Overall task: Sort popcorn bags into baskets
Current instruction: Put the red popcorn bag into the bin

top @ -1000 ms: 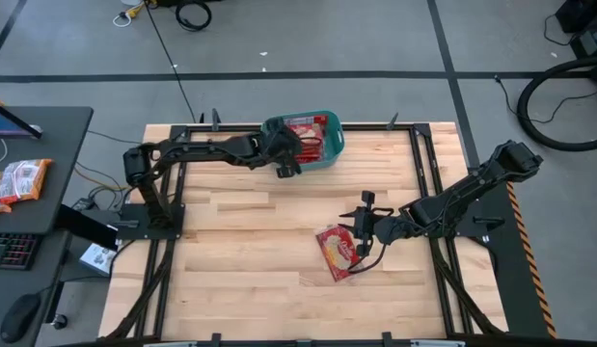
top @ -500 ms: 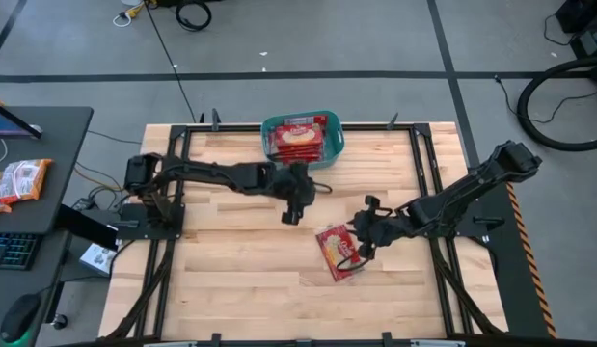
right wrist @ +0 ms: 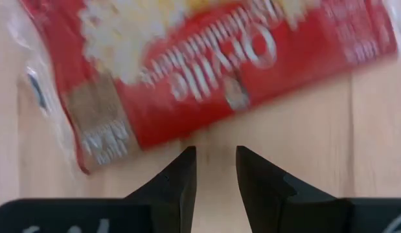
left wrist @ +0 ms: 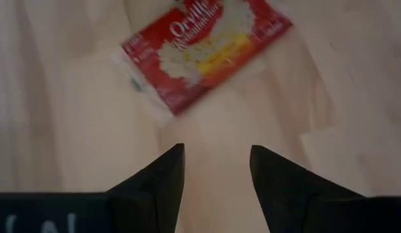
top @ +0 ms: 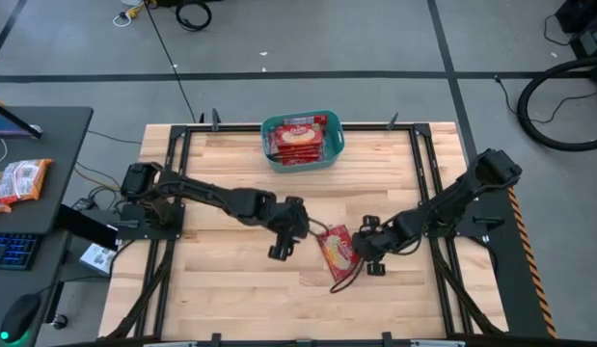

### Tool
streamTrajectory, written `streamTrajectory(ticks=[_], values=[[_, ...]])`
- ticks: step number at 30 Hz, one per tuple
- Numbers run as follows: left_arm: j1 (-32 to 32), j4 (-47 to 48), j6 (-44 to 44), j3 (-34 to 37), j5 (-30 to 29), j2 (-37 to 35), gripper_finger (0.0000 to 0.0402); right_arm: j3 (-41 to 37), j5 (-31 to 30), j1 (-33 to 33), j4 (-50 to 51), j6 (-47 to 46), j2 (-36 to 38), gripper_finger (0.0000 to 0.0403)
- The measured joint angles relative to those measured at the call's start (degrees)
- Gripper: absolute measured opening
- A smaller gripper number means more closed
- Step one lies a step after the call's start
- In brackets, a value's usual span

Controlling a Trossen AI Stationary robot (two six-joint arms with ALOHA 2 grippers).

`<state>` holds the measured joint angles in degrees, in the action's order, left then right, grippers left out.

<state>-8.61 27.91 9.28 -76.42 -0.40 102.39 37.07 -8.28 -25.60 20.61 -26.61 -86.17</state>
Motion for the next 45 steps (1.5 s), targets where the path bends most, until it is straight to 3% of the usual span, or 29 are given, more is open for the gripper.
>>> streamTrajectory(ticks=[5,11,16,24,29,38,45], values=[[-2.9,2.7,-3.0,0.0,-0.1,0.0,0.0178,4.6,-4.8,-0.3,-6.2,8.4,-5.1,0.0114],[-5.6,4.3,-4.2,0.0,-0.1,0.0,0.0178,8.9,-5.5,2.6,-20.4,20.6,-12.6,0.0114],[-6.9,3.6,-4.5,0.0,-0.4,0.7,0.0178,14.0,-4.2,4.5,-14.4,23.7,-15.1,0.0114],[-9.6,2.0,-5.9,0.1,-1.2,6.8,0.0178,15.7,-14.7,3.8,1.4,20.3,-8.5,0.0114],[-13.0,0.3,-4.3,0.0,-7.2,10.1,0.018,13.8,-20.5,3.6,7.9,16.4,-2.5,0.0114],[-20.4,-4.0,7.9,0.0,-25.0,13.3,0.0215,8.7,-22.2,4.6,4.7,16.2,5.0,0.0114],[-20.6,-7.5,10.9,-0.1,-26.6,15.9,0.0238,5.8,-21.9,5.3,0.0,17.9,6.6,0.0114]])
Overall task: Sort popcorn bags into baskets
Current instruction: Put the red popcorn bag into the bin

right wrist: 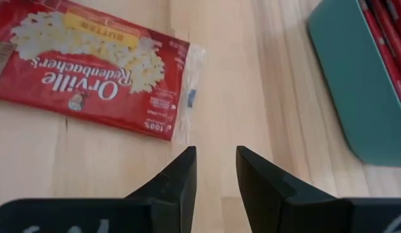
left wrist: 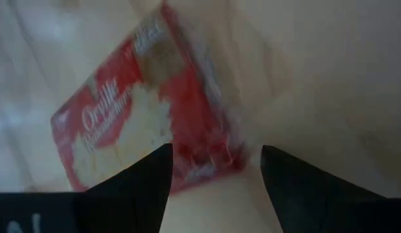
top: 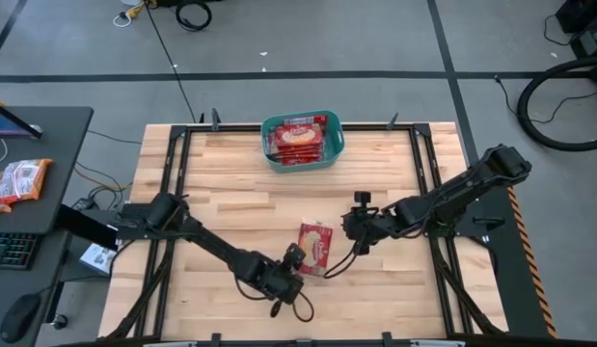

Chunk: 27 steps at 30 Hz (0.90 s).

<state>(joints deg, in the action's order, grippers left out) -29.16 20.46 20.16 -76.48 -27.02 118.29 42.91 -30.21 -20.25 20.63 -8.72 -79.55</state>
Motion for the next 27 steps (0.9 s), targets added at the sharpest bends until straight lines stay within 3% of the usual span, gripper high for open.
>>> streamTrajectory(ticks=[6,11,16,24,27], values=[[1.2,-1.1,-0.3,-0.1,-0.1,1.1,0.0238,-0.7,1.3,0.5,-2.6,1.2,0.0,0.0114],[2.5,-0.4,-2.6,-0.1,4.1,1.1,0.0219,-0.7,1.3,0.5,-3.0,1.4,0.0,0.0114],[3.3,0.1,-4.8,-0.1,6.9,1.1,0.0157,-0.7,1.3,0.5,-4.0,1.8,0.0,0.0114],[3.2,0.7,-6.1,0.0,6.6,1.3,0.0027,-0.7,1.3,0.5,-5.9,4.0,0.0,0.0114],[3.2,0.9,-6.1,0.1,6.5,1.0,0.0009,-0.7,-0.8,0.7,-7.5,6.7,0.0,0.0114]])
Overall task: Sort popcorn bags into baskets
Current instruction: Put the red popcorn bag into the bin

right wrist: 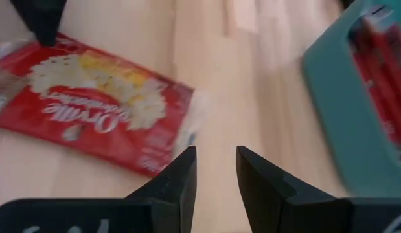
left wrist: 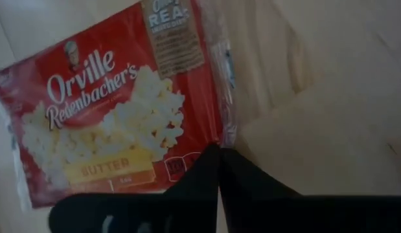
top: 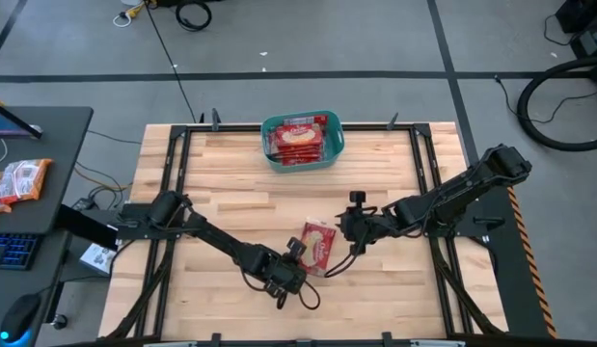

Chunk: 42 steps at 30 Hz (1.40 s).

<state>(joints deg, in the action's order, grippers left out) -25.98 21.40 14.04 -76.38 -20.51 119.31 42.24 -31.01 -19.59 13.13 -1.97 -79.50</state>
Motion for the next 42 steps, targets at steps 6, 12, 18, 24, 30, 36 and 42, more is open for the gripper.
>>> streamTrajectory(ticks=[6,12,18,24,30,36,42], values=[[0.0,4.2,-1.8,0.2,-0.4,-3.6,0.0004,0.0,-7.0,1.3,-0.1,3.3,0.8,0.0114],[0.3,8.9,-2.9,0.2,-4.9,-9.1,0.0003,0.0,-11.6,2.5,-0.3,3.3,3.4,0.0114],[1.9,12.4,-1.9,0.2,-9.4,-14.7,0.0002,0.0,-14.4,2.6,-0.2,2.5,4.3,0.0114],[4.1,13.1,2.1,0.1,-11.8,-20.1,0.0001,0.0,-15.9,2.5,1.5,0.9,4.2,0.0114],[8.0,12.4,6.2,0.1,-13.0,-24.7,0.0001,0.0,-20.3,1.8,6.9,-2.9,4.2,0.0114],[13.1,9.0,13.4,0.1,-15.1,-27.2,0.0001,0.0,-21.9,0.8,8.7,-5.4,4.2,0.0114],[19.0,4.8,21.5,-0.7,-17.2,-28.3,0.0001,0.0,-21.9,-0.1,9.0,-6.8,4.2,0.0114]])
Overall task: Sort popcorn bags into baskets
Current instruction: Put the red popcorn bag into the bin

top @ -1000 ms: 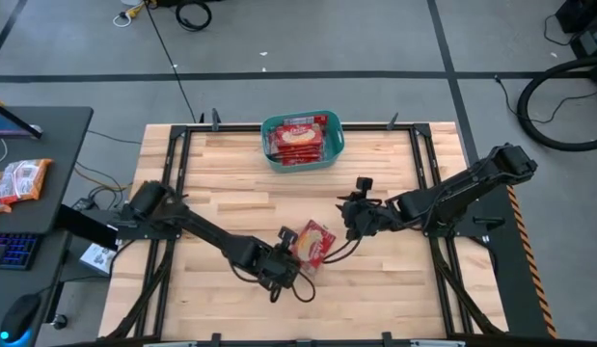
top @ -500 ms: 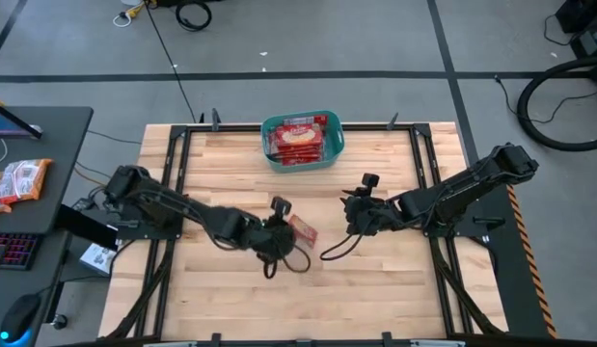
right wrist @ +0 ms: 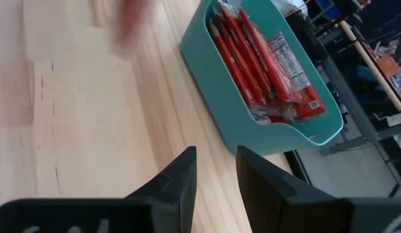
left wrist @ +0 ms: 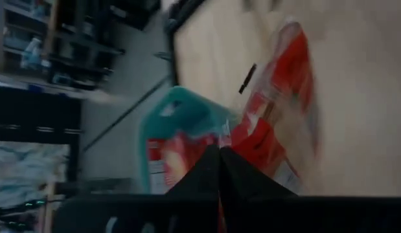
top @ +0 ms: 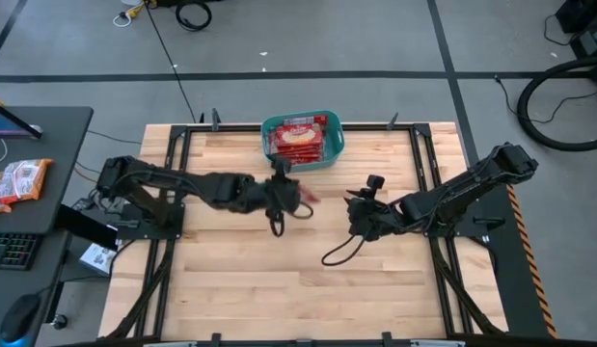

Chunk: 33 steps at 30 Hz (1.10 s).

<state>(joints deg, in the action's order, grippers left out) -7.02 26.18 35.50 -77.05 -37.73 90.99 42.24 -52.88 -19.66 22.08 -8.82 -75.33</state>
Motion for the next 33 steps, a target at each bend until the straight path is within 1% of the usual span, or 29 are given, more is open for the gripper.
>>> streamTrajectory(ticks=[6,9,13,20,23,25,29,32,33], values=[[5.8,-7.9,10.8,-2.1,0.5,-0.5,0.0001,0.0,0.0,-1.0,0.6,-2.3,0.0,0.0114],[9.5,-10.9,14.5,-3.4,4.2,-0.5,0.0001,0.0,0.1,-1.7,0.7,-4.0,0.0,0.0114],[15.7,-15.8,16.6,-3.6,11.1,-0.5,0.0,0.0,0.3,-2.9,0.6,-5.9,0.0,0.0114],[26.7,-22.5,14.2,-3.6,27.2,0.1,0.0,0.0,0.4,-5.6,0.4,-9.3,0.0,0.0114],[30.5,-26.9,10.2,-3.6,34.3,1.2,0.0,0.0,0.4,-6.7,0.3,-10.5,0.0,0.0114],[32.7,-30.0,7.8,-3.6,37.9,2.7,0.0,0.0,0.5,-7.2,0.2,-11.1,0.0,0.0114],[36.4,-34.0,5.6,-3.6,43.1,7.2,0.0,0.0,0.5,-8.1,-0.8,-11.2,0.0,0.0114],[38.2,-34.0,5.6,-3.6,43.6,10.1,0.0,0.0,0.5,-8.8,-1.2,-11.5,0.0,0.0114],[38.8,-32.5,5.6,-3.6,43.6,10.5,0.0,0.0,0.5,-9.0,-1.2,-11.7,0.0,0.0114]])
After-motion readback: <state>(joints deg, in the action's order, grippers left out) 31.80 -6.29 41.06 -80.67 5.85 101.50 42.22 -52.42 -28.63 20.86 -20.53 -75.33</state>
